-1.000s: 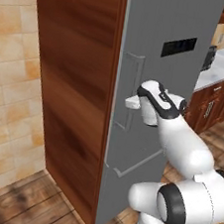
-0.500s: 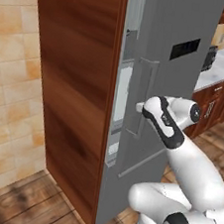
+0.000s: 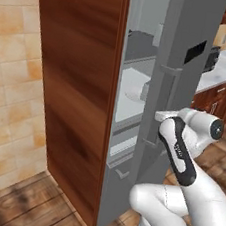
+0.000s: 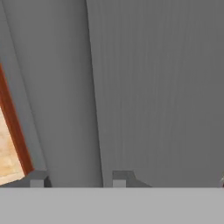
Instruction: Retrieve the fish from the fridge and place it on the saucepan with marinade on the stove.
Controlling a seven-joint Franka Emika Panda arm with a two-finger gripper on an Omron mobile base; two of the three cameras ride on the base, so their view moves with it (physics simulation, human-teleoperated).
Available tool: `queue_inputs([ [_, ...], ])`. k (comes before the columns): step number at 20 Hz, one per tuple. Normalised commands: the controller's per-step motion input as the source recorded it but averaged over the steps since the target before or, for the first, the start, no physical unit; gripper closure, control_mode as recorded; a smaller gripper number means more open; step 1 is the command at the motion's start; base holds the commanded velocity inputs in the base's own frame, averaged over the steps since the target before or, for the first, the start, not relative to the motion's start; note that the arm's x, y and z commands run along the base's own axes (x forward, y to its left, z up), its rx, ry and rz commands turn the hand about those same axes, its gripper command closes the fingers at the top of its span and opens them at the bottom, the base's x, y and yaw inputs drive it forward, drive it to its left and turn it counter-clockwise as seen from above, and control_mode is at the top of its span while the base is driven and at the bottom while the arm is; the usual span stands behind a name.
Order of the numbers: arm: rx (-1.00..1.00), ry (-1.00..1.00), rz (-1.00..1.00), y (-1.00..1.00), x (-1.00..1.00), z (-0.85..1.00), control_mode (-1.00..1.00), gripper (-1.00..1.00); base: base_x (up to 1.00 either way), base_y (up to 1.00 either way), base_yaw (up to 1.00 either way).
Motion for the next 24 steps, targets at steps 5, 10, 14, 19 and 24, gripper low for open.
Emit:
queue_inputs([
  [5, 0.09, 0.03, -0.09, -1.0, -0.14, -0.1, -1.0, 1.0, 0.0, 0.0, 0.0],
  [10, 0.09, 0.04, -0.08, -1.0, -0.09, -0.08, -1.0, 1.0, 0.0, 0.0, 0.0],
  [14, 0.09, 0.03, -0.09, -0.98, -0.12, -0.14, -1.0, 1.0, 0.0, 0.0, 0.0],
  [19, 0.02, 0.01, -0.14, -0.48, -0.33, -0.25, -1.0, -1.0, 0.0, 0.0, 0.0],
  [24, 0.0, -0.2, -0.13, -0.07, -0.77, -0.09, -1.0, -1.0, 0.0, 0.0, 0.0],
])
